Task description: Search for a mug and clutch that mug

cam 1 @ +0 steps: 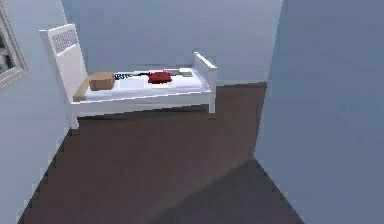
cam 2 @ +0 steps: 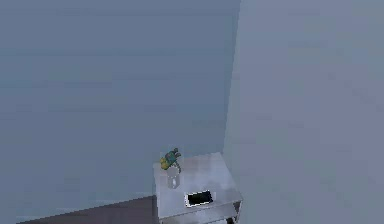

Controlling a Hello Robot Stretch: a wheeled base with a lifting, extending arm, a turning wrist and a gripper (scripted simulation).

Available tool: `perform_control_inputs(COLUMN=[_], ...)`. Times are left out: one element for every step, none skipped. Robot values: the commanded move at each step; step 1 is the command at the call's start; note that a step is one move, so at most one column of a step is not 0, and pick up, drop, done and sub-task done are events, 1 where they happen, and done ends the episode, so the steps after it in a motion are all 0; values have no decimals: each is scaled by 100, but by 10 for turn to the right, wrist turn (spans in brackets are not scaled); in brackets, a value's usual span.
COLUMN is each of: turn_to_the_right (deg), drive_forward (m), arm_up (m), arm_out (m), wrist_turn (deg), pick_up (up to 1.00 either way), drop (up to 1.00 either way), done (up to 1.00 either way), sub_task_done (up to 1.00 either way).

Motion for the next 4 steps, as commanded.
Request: perform_control_inputs(turn_to_the_right=[0,0,0,0], drive_forward=[0,0,0,0], arm_up=[0,0,0,0], arm_out=[42,0,0,0], wrist_turn=[0,450,450,450], pick_up=[0,0,0,0], drop=[0,0,0,0], done=[0,0,0,0], sub_task_done=[0,0,0,0])
